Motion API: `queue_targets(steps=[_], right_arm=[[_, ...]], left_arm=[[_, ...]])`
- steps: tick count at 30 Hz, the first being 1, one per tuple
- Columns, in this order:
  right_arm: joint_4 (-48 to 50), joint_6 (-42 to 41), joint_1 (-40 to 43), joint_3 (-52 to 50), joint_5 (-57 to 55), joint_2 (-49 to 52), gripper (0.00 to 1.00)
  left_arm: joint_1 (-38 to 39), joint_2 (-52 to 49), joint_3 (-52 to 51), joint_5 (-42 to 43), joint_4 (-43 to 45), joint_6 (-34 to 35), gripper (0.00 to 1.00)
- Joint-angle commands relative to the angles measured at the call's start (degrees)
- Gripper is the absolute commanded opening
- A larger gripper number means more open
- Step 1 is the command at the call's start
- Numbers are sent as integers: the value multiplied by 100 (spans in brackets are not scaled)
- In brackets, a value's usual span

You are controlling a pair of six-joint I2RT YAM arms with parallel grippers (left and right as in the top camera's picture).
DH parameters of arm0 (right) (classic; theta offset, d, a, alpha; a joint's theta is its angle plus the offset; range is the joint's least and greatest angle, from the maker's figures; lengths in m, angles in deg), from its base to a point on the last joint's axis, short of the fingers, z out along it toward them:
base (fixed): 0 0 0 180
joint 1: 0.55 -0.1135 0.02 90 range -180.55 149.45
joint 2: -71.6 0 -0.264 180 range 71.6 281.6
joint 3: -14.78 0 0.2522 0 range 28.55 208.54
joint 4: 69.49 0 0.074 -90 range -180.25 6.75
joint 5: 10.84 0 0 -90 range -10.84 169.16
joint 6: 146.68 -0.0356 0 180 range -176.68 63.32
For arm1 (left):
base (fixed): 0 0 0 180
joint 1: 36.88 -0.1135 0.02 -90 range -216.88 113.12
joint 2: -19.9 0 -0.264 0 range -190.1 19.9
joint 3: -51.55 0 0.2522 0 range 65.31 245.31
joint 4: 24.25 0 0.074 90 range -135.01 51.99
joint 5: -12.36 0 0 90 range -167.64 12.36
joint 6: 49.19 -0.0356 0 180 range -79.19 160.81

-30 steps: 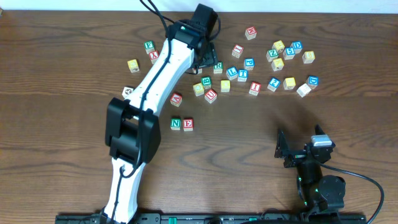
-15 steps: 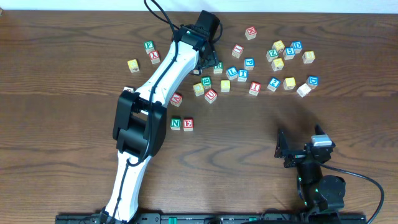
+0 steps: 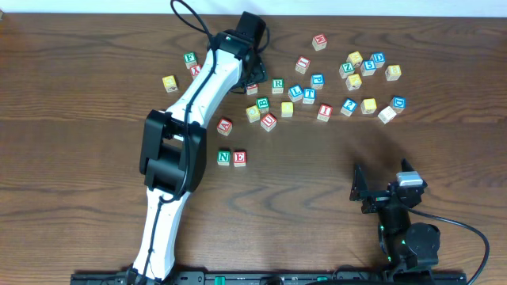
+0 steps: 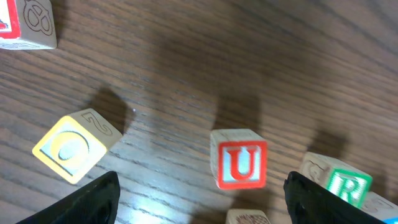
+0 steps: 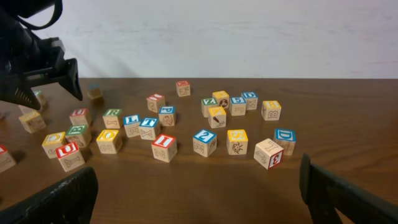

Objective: Spell out NEURIPS
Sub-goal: 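Lower the left gripper and grasp the red U block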

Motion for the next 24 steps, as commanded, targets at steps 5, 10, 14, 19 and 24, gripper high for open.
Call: queue_targets(steps=[5,10,14,19,24], right_arm=[[-26,-52,-31,-7,13,-28,99],[-26,-52,-31,-7,13,-28,99],[-26,-52,-31,-7,13,-28,99],[-26,-52,-31,-7,13,-28,99],[-26,-52,-31,-7,13,-28,99]], left_arm=[[2,-72,197,76,57,-61,82],[9,-74,197,57,160,-170,83],[24,-116,195,50,291,-271,83],[31,-136,195,48,310,-278,82],[35,-149,195,48,284,-278,82]])
